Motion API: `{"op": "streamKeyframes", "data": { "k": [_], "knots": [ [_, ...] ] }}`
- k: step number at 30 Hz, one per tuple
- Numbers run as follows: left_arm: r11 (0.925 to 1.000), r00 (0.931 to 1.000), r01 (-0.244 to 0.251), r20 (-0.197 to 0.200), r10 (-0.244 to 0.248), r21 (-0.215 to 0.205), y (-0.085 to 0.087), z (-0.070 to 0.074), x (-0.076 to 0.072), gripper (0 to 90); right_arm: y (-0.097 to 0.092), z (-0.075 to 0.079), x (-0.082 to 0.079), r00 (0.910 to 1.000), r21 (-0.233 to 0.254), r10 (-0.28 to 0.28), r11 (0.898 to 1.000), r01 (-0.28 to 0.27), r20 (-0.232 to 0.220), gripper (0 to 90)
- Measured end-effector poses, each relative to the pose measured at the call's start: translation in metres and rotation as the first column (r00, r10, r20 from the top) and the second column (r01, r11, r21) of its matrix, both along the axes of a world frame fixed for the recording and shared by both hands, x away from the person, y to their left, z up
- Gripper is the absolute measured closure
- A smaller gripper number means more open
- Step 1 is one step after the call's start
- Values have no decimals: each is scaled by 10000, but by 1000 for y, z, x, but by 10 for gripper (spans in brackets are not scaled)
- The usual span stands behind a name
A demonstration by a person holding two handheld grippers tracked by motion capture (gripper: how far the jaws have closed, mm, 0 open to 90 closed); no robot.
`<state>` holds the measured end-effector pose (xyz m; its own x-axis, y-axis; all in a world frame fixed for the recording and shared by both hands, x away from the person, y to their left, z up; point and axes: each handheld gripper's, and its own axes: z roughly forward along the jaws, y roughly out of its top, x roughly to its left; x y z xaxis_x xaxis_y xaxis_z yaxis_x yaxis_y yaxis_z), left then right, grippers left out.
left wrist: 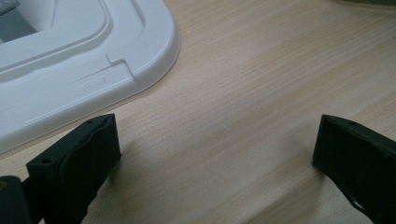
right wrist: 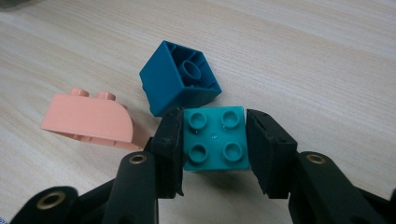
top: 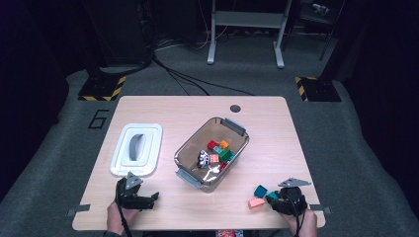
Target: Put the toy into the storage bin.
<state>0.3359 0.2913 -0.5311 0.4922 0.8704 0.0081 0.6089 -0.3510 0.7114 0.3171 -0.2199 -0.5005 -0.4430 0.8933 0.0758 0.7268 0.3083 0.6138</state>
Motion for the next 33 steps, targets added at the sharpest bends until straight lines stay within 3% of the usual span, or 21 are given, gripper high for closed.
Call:
{"op": "streamKeyframes", "data": {
  "k": [9,20,26,28,33],
  "knots": [
    [10000,10000,14,-16,-14,-4,0,0,0,6,-1,1,3,9998,214,-177,9996,174,124,588],
    [10000,9999,-83,110,84,-20,-1,-1,0,6,5,-3,6,10000,-368,42,9993,-42,13,577],
    [10000,9999,-83,88,83,-19,-1,-1,0,5,4,-2,7,10000,-409,94,9991,-94,-7,588],
    [10000,10000,0,-19,0,-13,0,0,0,6,2,-1,7,9999,-142,-61,9999,60,-106,588],
    [9999,10000,-85,41,86,-97,-1,0,0,6,-16,6,9,9991,594,-409,9974,400,137,588]
  ]
}}
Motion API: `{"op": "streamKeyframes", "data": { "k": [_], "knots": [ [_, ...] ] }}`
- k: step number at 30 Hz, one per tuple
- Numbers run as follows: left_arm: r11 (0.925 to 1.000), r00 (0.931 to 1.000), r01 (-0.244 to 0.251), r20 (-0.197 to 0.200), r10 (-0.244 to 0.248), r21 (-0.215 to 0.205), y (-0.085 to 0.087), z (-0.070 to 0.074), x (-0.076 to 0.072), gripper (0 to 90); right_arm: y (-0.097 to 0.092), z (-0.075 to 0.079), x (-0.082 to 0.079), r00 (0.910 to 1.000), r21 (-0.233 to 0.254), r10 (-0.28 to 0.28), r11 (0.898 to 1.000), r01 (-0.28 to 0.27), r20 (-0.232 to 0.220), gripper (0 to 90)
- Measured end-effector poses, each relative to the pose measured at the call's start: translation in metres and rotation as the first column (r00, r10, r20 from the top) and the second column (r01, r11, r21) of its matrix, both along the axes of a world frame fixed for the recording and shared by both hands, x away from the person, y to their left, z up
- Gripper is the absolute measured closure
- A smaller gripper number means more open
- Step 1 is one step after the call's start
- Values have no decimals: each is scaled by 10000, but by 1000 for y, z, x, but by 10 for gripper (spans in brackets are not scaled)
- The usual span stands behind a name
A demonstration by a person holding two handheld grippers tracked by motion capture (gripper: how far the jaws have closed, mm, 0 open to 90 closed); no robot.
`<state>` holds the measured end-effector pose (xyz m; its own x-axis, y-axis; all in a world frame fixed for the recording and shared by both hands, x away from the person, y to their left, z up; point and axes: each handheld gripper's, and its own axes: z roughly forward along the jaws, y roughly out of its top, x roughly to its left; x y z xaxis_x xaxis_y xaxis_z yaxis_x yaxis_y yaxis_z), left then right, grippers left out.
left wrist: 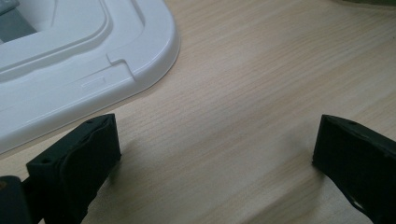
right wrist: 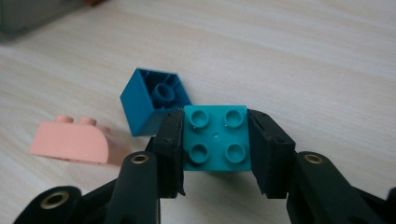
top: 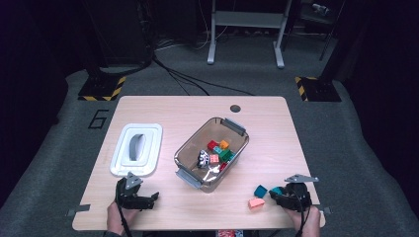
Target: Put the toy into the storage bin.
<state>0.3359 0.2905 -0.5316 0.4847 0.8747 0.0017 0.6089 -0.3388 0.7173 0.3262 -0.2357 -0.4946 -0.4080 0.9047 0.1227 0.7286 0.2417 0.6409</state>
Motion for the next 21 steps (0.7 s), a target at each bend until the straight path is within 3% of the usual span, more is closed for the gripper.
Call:
{"op": "streamKeyframes", "data": {
  "k": [9,21],
  "knots": [
    [10000,10000,1,-8,-1,-14,0,0,0,6,-11,22,20,9980,310,-334,9990,318,534,588],
    [10000,10000,2,-22,-2,-13,0,0,0,6,10,41,63,9978,271,-124,9996,106,658,588]
  ]
}}
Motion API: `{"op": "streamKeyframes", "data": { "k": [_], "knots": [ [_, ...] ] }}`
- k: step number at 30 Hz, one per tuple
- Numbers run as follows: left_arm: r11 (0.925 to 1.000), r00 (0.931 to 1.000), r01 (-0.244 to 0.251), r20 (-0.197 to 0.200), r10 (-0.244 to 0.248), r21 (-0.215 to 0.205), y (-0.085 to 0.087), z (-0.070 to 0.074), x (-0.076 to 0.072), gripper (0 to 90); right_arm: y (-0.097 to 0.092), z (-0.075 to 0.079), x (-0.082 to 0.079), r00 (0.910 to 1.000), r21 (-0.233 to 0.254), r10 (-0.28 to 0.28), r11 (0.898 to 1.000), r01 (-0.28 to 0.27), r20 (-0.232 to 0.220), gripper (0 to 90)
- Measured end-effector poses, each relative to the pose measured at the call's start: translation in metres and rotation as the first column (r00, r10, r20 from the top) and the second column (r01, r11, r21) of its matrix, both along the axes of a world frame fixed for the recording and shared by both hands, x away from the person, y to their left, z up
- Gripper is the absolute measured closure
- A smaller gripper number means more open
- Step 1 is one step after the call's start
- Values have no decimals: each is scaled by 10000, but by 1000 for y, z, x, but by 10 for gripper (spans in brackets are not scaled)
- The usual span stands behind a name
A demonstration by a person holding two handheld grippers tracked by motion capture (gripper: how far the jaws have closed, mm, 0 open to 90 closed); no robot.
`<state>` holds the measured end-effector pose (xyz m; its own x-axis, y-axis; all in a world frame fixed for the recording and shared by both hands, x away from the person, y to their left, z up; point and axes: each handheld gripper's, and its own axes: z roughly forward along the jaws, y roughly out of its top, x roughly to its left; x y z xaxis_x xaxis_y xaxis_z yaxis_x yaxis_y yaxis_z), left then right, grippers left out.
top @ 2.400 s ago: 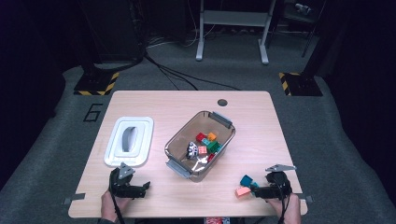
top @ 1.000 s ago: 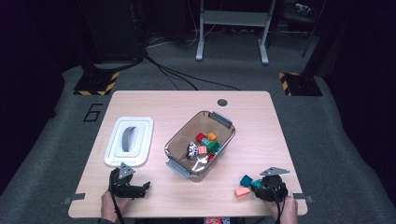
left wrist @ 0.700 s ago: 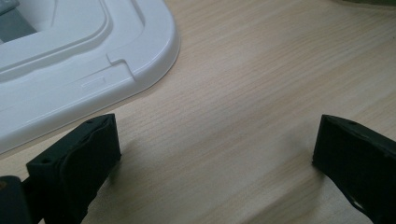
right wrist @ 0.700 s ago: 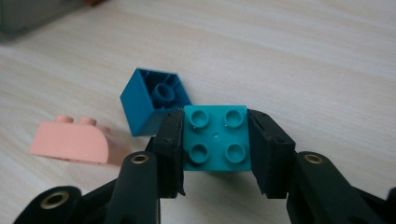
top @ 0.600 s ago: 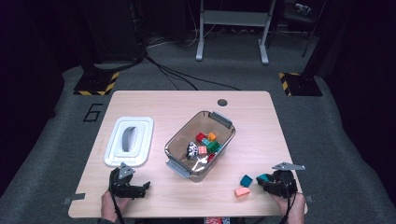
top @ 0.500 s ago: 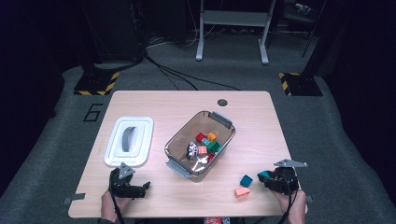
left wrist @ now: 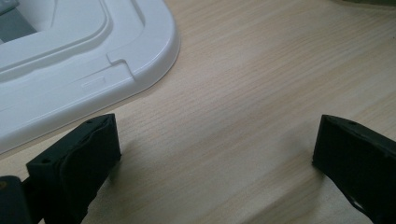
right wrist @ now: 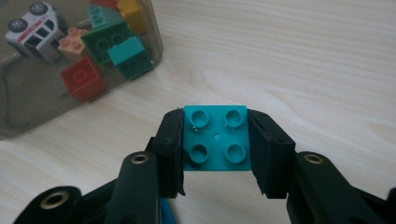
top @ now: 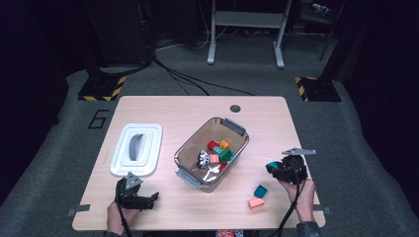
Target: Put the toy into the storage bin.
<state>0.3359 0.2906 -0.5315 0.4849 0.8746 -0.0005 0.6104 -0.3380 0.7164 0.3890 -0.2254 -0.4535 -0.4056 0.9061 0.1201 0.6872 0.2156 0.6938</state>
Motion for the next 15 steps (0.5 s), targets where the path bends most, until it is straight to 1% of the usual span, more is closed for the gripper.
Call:
{"op": "streamKeyframes", "data": {
  "k": [2,7,9,11,12,14,15],
  "knots": [
    [10000,10000,0,6,0,3,0,0,0,6,4,2,6,10000,-127,71,9999,-70,33,588],
    [10000,10000,-7,10,7,2,0,0,0,6,12,7,18,9998,-228,219,9995,-218,35,588],
    [10000,10000,-9,10,9,4,0,0,0,6,14,9,20,9999,-232,169,9996,-170,-37,588],
    [10000,10000,-7,17,7,2,0,0,0,6,15,11,23,9998,-204,201,9996,-201,26,588],
    [10000,10000,-6,9,6,6,0,0,0,6,16,12,24,9996,-294,263,9992,-261,46,588],
    [10000,10000,-11,14,11,1,0,0,0,6,17,15,26,9996,-296,269,9992,-266,74,588],
    [10000,10000,-1,1,1,7,0,0,0,6,19,18,26,9998,-174,196,9997,-196,23,588]
  ]
}}
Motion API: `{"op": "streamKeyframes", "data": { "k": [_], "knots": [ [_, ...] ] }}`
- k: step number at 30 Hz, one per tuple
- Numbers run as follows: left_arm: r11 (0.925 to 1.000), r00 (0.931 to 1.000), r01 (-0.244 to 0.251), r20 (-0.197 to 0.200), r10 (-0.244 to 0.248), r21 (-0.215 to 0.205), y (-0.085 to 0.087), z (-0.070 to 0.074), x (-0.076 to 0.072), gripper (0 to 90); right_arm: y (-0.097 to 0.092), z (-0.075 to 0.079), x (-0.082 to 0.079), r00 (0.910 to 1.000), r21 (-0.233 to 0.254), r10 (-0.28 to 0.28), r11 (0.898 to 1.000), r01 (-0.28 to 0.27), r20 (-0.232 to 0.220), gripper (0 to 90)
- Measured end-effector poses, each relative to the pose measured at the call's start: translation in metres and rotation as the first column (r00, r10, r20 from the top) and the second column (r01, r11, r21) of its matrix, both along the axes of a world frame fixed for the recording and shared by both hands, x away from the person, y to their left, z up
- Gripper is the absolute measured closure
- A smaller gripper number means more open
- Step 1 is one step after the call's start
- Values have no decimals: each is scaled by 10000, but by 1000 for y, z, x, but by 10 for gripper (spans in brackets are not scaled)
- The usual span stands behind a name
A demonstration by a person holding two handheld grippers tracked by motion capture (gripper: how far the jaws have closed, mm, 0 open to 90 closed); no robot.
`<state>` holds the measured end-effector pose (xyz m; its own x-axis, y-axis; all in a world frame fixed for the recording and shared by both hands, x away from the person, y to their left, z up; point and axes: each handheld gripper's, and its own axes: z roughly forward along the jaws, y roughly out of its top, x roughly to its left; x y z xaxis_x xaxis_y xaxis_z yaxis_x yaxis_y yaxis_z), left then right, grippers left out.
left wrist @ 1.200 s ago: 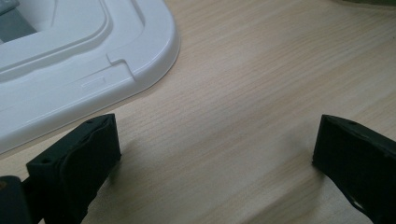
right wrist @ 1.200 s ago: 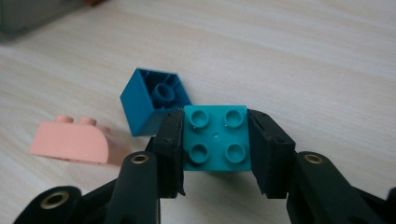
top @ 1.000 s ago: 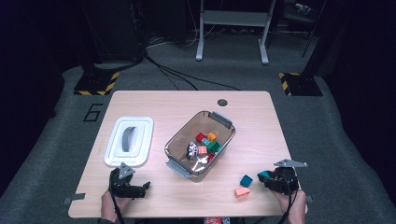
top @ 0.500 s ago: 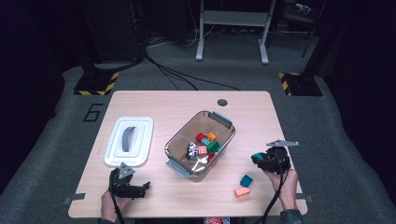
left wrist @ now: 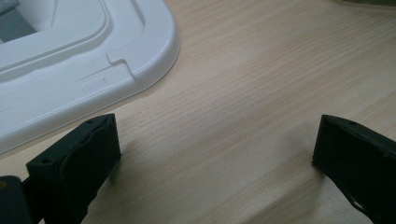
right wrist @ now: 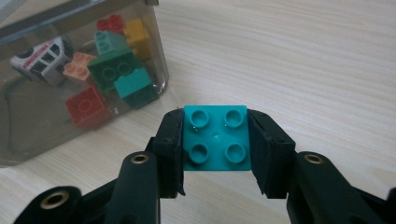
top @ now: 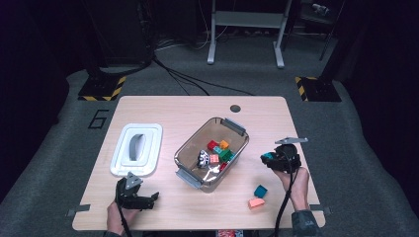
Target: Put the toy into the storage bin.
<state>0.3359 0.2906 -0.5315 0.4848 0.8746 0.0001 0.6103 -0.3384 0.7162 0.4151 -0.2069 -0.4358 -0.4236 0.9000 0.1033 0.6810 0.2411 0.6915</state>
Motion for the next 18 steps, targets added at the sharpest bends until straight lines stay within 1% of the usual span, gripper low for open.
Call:
{"op": "streamKeyframes", "data": {
  "k": [1,2,5,6,7,12,15,16,18],
  "knots": [
    [10000,10000,3,-1,-3,2,0,0,0,5,-1,1,1,9999,-220,107,9997,-105,74,588],
    [10000,10000,-3,1,3,-4,0,0,0,6,0,3,1,9999,-174,85,9998,-84,76,588],
    [10000,10000,-10,21,10,-14,0,0,0,6,2,11,3,9997,-282,138,9995,-133,186,588],
    [10000,10000,-14,20,14,-8,0,0,0,6,3,13,4,9997,-207,106,9997,-102,215,588],
    [10000,10000,-17,28,17,-12,0,0,0,6,3,16,5,9995,-268,150,9995,-142,282,589],
    [10000,10000,-7,12,7,-8,0,0,0,6,6,32,8,9989,-251,131,9996,-120,445,589],
    [10000,10000,6,-8,-6,-8,0,0,0,6,9,41,11,9979,-291,229,9994,-211,612,588],
    [10000,10000,1,3,-1,-8,0,0,0,6,10,44,12,9970,-381,305,9989,-278,710,588],
    [10000,10000,8,-10,-8,0,0,0,0,6,13,50,13,9974,-288,255,9993,-236,676,588]
  ]
}}
